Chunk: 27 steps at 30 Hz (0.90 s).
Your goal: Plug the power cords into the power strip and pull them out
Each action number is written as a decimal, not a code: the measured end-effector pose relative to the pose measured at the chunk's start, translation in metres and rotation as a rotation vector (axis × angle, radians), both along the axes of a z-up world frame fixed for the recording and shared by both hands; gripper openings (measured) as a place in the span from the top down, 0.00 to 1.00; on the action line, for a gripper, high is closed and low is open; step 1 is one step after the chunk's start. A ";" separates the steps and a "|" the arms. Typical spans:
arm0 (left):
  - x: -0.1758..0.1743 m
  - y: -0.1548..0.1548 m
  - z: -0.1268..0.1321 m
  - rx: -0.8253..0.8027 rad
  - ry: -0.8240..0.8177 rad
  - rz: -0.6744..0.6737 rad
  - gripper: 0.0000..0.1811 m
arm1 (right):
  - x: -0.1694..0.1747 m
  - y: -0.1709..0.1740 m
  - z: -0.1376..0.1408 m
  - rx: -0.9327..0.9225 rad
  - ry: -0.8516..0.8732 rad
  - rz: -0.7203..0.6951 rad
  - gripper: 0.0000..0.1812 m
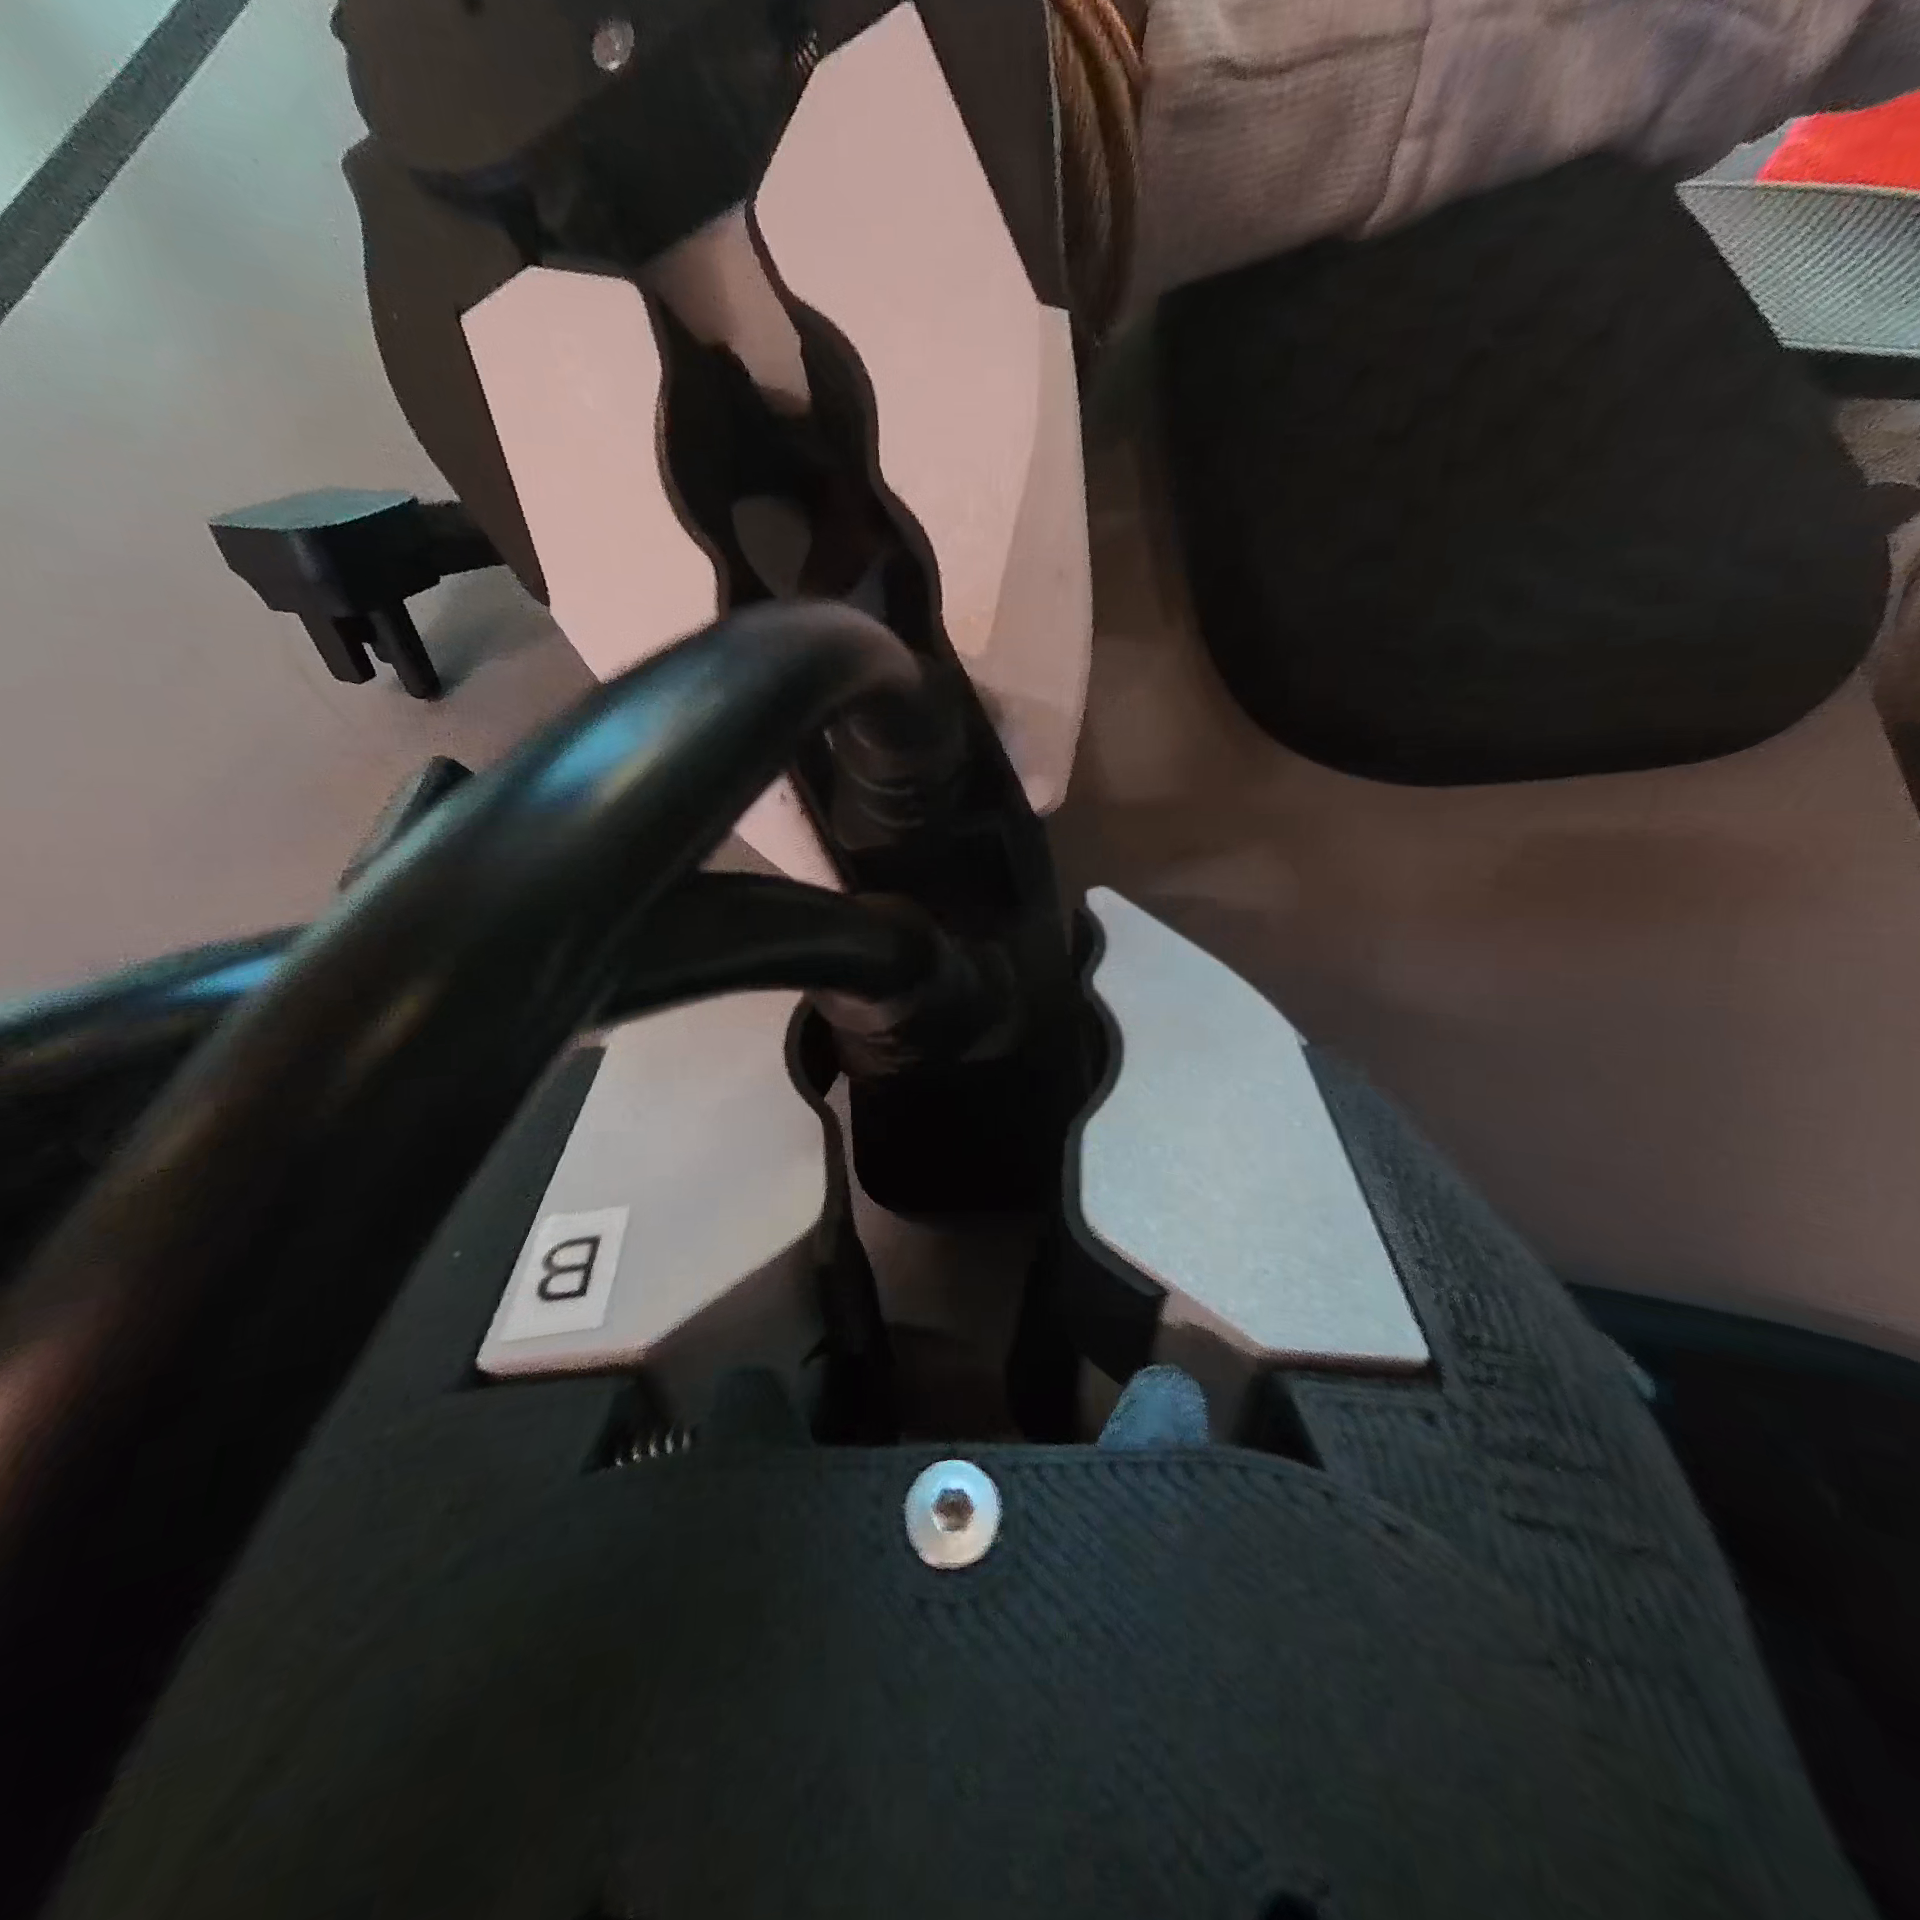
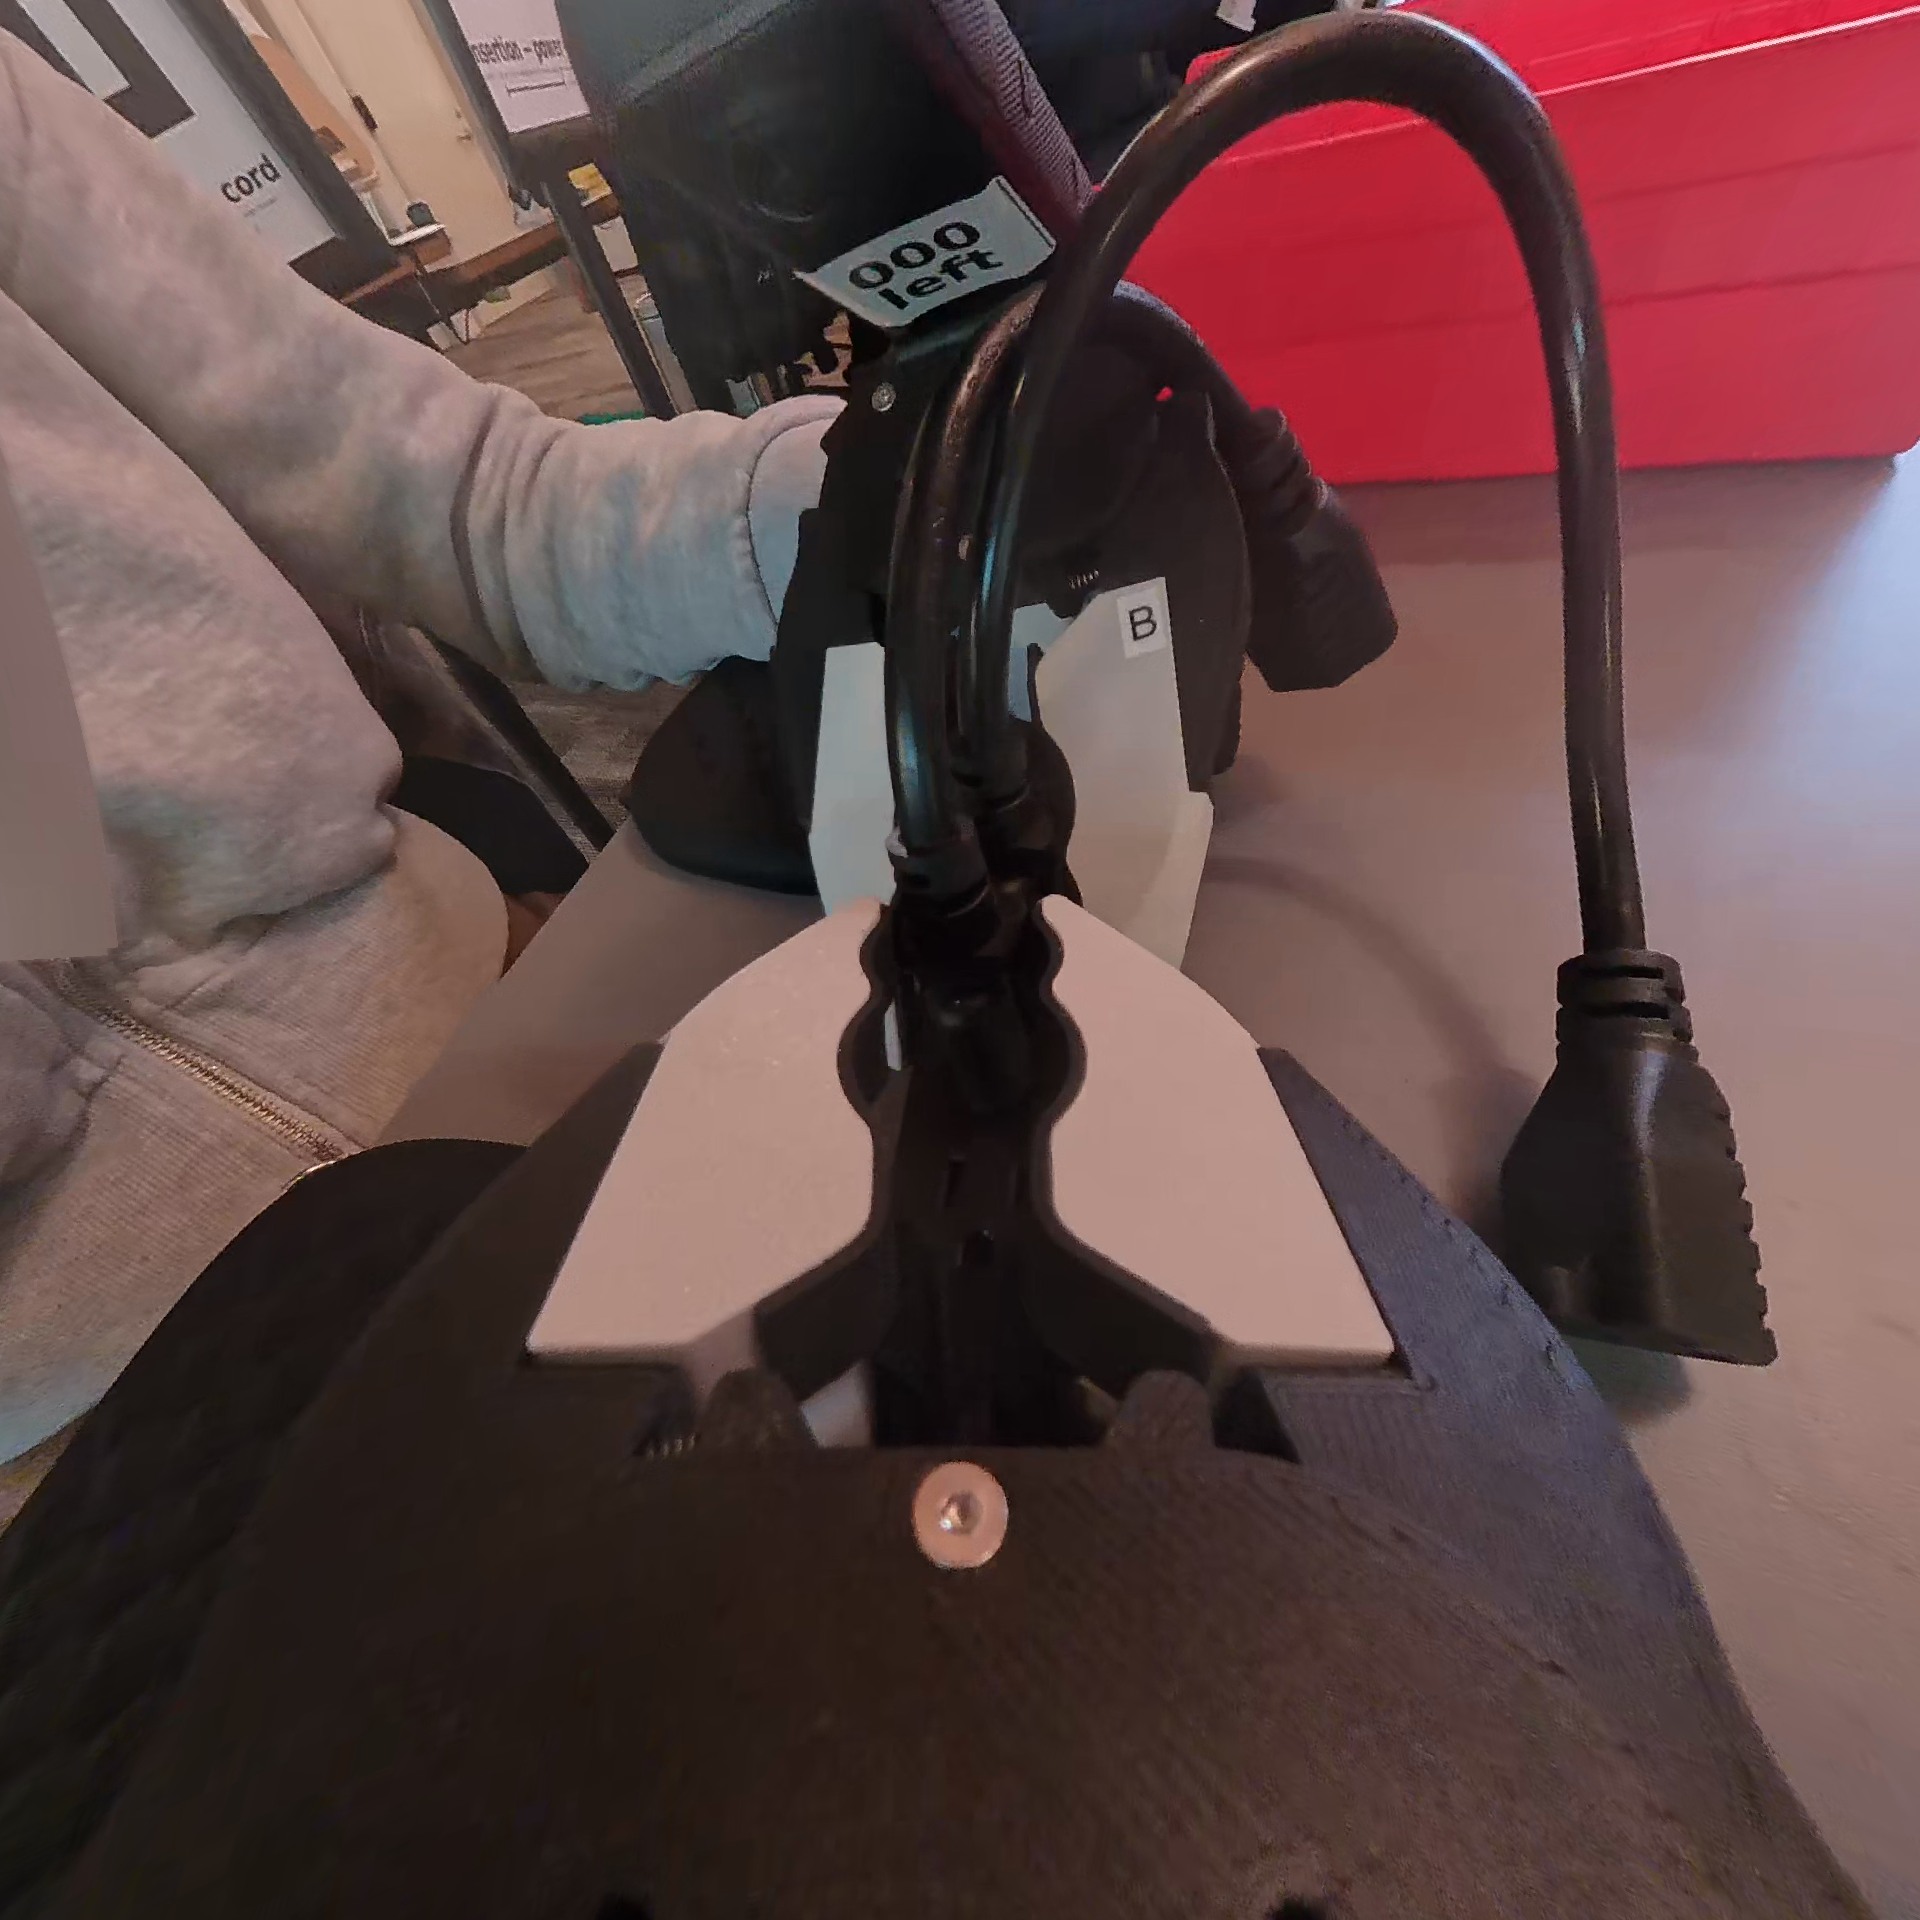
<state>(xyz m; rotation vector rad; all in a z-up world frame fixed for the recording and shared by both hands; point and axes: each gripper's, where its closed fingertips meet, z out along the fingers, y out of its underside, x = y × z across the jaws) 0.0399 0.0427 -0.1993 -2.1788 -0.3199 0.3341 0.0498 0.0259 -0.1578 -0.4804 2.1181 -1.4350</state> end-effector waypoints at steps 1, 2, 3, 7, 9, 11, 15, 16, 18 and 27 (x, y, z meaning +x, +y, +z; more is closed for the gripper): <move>0.000 0.000 0.000 0.001 -0.001 0.000 0.77 | 0.000 0.000 0.000 0.002 -0.004 0.000 0.87; 0.000 0.000 0.000 0.002 0.000 0.001 0.77 | 0.000 0.000 0.000 0.003 -0.006 0.001 0.87; 0.000 0.000 0.000 0.001 0.002 0.001 0.77 | 0.000 0.000 0.000 0.004 -0.008 0.001 0.87; 0.000 0.000 0.000 0.000 0.004 0.006 0.77 | 0.000 0.000 0.000 0.004 -0.008 0.001 0.87; 0.001 -0.001 0.000 -0.004 0.011 0.012 0.77 | 0.000 0.000 0.000 0.005 -0.010 0.006 0.87; 0.001 0.000 0.000 -0.006 0.008 0.019 0.77 | 0.000 0.000 0.000 0.008 -0.013 0.006 0.87; 0.000 -0.001 -0.001 -0.002 -0.015 0.019 0.77 | 0.000 -0.002 0.000 -0.019 0.042 -0.024 0.87; 0.000 -0.001 -0.001 -0.002 -0.015 0.018 0.77 | 0.001 -0.002 0.001 -0.027 0.054 -0.029 0.87; 0.000 0.000 -0.001 -0.003 -0.011 0.019 0.77 | 0.001 -0.002 0.001 -0.029 0.051 -0.026 0.87; 0.003 0.001 -0.001 -0.004 0.004 -0.002 0.77 | 0.003 0.002 0.003 -0.014 -0.019 0.035 0.88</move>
